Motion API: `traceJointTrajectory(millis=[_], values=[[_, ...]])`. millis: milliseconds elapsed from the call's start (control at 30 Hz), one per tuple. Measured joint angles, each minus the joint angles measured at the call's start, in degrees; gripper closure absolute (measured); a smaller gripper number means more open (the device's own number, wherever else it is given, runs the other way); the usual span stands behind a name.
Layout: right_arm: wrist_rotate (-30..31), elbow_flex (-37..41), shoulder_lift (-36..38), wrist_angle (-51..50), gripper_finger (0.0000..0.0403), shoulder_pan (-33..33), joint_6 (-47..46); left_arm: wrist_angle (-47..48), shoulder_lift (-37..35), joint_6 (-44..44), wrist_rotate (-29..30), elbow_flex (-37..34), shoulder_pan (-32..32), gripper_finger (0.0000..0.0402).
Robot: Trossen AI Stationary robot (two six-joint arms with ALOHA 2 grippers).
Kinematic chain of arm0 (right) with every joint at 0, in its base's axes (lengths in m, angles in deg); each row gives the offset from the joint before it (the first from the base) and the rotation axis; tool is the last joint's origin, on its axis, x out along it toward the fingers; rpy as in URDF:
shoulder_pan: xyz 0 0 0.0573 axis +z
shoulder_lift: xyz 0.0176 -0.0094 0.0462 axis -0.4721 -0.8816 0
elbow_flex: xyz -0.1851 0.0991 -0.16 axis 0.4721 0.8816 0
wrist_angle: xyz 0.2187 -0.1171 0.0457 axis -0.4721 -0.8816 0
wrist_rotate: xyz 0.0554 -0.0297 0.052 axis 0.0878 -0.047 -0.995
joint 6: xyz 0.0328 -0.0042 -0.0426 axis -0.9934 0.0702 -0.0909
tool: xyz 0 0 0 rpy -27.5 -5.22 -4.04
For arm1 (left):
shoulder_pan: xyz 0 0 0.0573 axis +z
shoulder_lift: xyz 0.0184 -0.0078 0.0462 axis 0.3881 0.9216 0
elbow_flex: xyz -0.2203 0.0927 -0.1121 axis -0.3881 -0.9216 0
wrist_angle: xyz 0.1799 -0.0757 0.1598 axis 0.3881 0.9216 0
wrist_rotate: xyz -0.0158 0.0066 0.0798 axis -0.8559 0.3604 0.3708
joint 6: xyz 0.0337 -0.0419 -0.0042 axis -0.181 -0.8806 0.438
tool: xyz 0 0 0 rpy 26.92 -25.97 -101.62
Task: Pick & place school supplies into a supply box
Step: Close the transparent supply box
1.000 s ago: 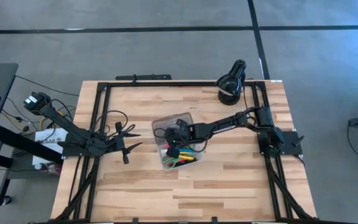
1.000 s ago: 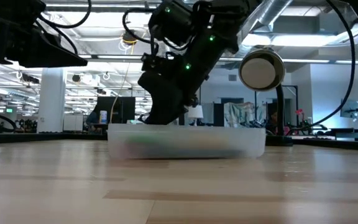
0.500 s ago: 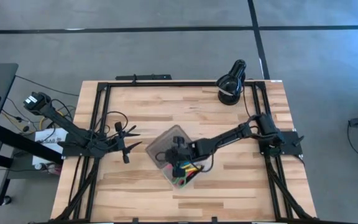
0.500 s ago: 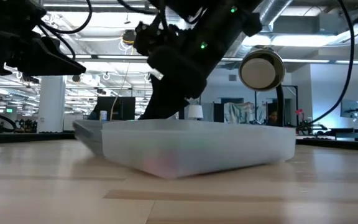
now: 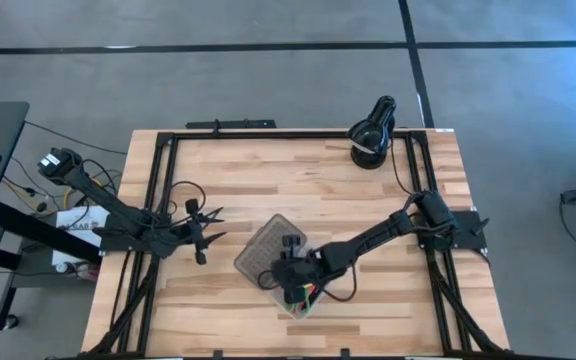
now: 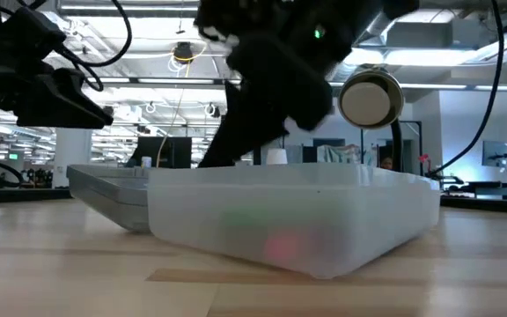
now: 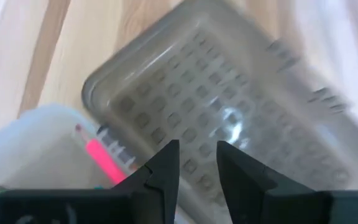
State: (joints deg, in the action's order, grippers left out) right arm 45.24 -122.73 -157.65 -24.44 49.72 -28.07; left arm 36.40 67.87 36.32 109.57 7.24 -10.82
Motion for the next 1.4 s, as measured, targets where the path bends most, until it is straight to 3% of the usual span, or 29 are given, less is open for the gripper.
traceJointTrajectory(millis=[333,667,900,1400], values=[[9.12,-0.07,5.50,-6.55,0.0301,4.93,-8.55,5.83,0.00,-5.26,-3.72,0.00,0.00,0.0249],[16.18,-0.11,6.77,-27.97,0.0301,16.81,-34.99,5.26,5.27,-7.73,-6.93,-0.02,0.72,0.0249],[23.69,-0.18,6.06,-33.79,0.0301,25.50,-51.73,-0.52,10.42,-6.89,-9.85,-0.04,4.41,0.0249],[23.55,-0.09,-2.90,-38.14,0.0301,29.54,-68.58,-11.08,21.82,-1.93,-20.64,-0.07,14.78,0.0249]])
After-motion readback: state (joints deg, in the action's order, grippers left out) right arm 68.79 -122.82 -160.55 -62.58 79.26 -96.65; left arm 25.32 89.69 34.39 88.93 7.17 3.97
